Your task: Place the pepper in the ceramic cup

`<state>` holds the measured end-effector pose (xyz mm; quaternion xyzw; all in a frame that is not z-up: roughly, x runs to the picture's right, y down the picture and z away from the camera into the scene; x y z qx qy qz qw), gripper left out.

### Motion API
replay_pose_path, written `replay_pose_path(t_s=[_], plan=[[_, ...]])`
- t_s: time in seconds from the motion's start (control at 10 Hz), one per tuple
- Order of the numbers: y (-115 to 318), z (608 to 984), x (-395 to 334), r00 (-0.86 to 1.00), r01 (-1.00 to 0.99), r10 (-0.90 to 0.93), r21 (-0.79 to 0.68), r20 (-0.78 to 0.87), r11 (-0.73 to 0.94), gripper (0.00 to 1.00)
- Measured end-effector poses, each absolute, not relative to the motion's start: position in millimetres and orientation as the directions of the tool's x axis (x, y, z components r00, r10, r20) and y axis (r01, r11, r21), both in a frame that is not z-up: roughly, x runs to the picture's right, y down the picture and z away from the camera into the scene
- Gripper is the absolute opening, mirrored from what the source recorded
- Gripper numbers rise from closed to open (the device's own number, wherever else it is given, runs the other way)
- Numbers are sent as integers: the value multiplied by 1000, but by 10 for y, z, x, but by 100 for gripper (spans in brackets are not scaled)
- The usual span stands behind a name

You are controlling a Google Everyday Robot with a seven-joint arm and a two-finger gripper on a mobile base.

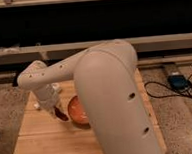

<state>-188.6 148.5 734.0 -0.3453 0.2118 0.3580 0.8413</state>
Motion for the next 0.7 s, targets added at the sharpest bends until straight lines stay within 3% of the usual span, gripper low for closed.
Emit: replay_pose_path(t_s=[0.7], plan=[[1209, 7214, -1069, 397, -916, 653, -231, -645, 328, 1]])
